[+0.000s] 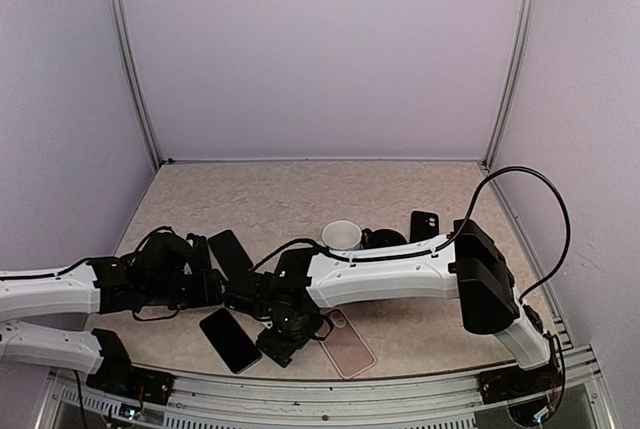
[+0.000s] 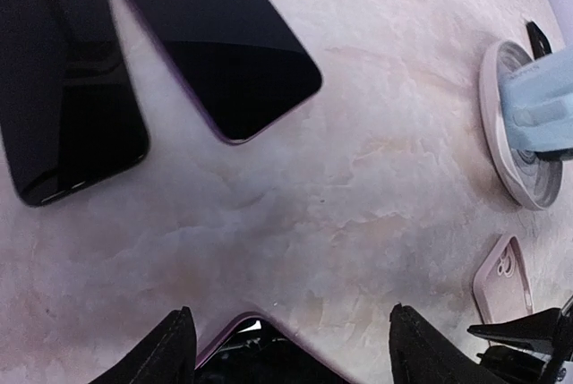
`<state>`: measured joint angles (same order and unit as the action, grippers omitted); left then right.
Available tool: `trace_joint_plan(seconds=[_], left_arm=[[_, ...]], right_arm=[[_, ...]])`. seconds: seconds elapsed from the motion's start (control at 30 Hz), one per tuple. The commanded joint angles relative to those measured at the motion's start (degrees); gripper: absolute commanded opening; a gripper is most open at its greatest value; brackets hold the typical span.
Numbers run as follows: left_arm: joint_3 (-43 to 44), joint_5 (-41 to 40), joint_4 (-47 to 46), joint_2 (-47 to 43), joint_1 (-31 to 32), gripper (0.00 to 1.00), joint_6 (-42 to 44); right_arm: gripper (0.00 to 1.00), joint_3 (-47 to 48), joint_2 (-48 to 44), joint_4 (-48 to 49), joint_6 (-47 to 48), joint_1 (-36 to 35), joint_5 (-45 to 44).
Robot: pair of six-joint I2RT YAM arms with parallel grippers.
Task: Put the phone into the phone case
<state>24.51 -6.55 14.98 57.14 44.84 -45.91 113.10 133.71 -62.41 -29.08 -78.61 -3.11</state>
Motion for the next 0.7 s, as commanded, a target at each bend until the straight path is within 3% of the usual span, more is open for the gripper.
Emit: trace_joint_plan(seconds=[0.0, 0.17, 0.33, 0.4, 0.5, 0.67], left_arm=[[1.5, -3.7, 10.1, -3.3, -0.6, 0.76, -1.8], [-5.2, 0.5, 11.1, -3.9, -0.5, 0.76, -22.2], [-10.5, -2.8, 12.9, -15.0, 6.5, 0.68, -38.2], [-10.8, -4.3, 17.2, -18.8, 8.4, 0.66, -41.1], [-13.7, -2.4, 14.7, -21.7, 9.6, 0.62, -40.7], [-15.7, 1.4, 8.7, -15.3, 9.4, 0.61, -40.1]], right_arm=[[0.72, -2.4, -4.4, 12.3, 3.8, 1.0, -0.1], [0.73, -7.5, -7.4, 25.5, 4.5, 4.5, 9.5], [0.69, -10.9, -6.7, 33.6, 2.7, 9.1, 18.5], [0.66, -11.8, -5.6, 36.2, 1.9, 10.3, 21.0], [0.64, -8.9, -1.8, 37.0, 2.0, 10.9, 24.3], [0.63, -3.6, 3.9, 34.0, 1.6, 11.2, 28.5]])
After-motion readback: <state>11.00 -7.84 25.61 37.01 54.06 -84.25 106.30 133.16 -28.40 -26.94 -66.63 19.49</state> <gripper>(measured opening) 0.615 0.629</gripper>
